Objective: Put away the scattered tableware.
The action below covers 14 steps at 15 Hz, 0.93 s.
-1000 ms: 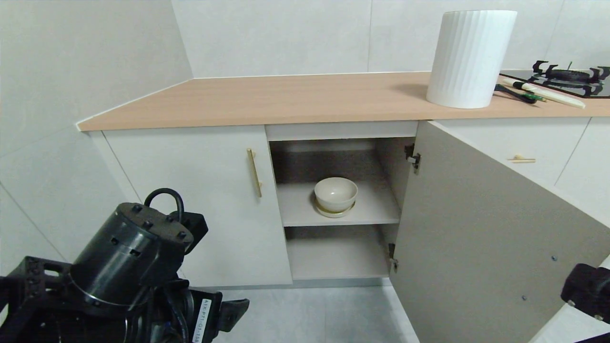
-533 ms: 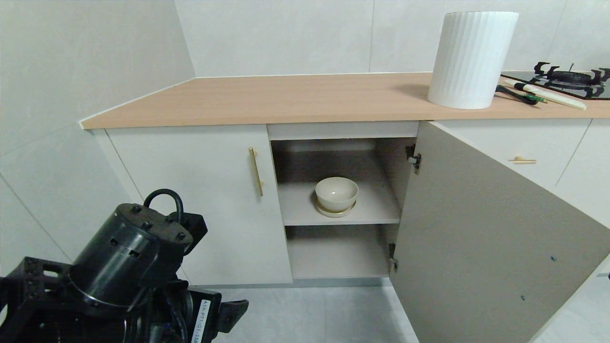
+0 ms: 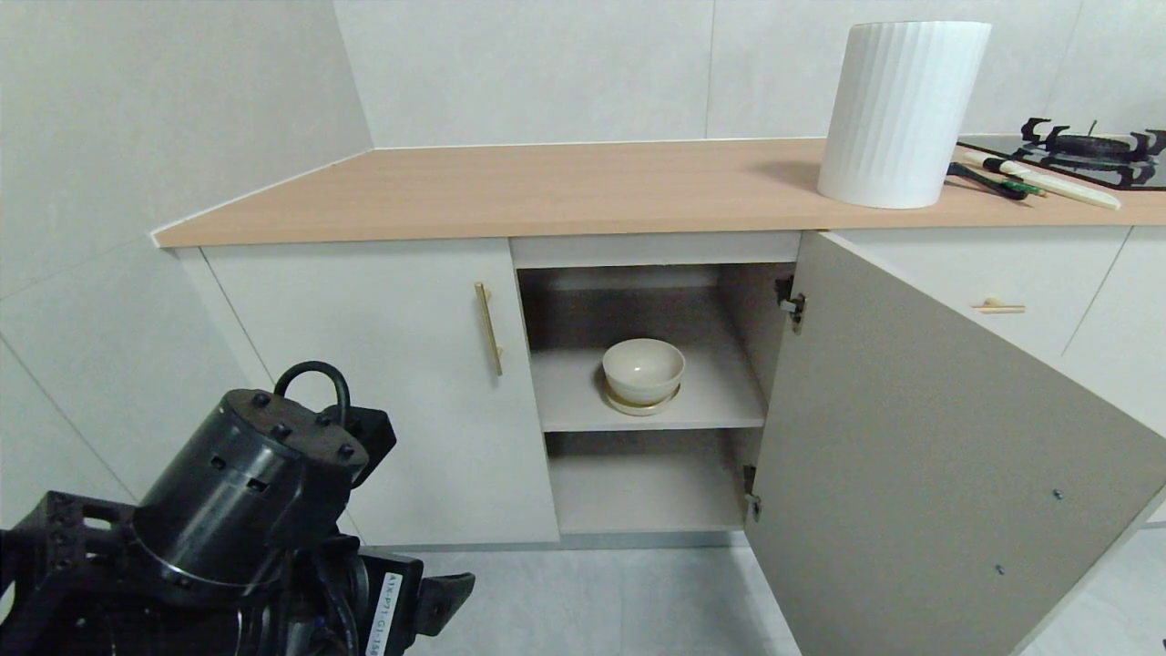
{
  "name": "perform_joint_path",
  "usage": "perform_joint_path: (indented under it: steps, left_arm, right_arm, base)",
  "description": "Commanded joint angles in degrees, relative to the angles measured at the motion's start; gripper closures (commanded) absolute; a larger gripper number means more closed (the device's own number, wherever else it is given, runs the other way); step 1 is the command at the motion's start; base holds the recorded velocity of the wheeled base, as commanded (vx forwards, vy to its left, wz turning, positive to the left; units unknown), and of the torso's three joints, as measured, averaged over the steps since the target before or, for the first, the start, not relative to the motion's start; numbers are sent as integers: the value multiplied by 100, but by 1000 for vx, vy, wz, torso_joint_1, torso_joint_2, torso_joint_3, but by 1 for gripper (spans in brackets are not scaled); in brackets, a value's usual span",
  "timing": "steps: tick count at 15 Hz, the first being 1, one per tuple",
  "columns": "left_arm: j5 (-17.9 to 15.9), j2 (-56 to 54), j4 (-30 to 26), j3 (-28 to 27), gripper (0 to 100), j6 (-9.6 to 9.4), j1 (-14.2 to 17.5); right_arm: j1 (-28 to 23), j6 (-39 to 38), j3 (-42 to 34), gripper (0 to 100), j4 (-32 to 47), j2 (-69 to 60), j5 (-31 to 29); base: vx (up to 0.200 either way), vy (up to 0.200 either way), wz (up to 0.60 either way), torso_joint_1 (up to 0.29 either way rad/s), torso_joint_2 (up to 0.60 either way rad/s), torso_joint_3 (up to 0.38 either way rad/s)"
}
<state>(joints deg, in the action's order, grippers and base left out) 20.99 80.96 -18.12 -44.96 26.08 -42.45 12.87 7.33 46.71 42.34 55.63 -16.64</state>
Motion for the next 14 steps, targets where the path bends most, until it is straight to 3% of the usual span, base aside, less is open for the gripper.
perform_joint_path:
  steps: [1, 4, 7, 9, 14]
  left_arm:
    - [1, 8, 1, 13, 0, 3, 0]
    - [1, -1, 1, 13, 0, -6, 0]
    - [1, -1, 1, 22, 0, -6, -9]
    - [1, 8, 1, 22, 0, -6, -9]
    - [1, 8, 1, 22, 0, 3, -9]
  right_arm:
    - [-347, 50, 110, 0, -6, -166, 12]
    - [-584, 50, 101, 0, -112, 71, 3]
    - [-1428, 58, 13, 0, -727, 880, 20]
    - [-1718, 50, -75, 0, -1228, 1310, 38]
    - [-1964, 6, -75, 0, -1817, 1750, 609]
  base:
    - [0, 0, 0, 0, 0, 0]
    - [0, 0, 0, 0, 0, 0]
    - [0, 0, 0, 0, 0, 0]
    - [0, 0, 0, 0, 0, 0]
    - [0, 0, 0, 0, 0, 0]
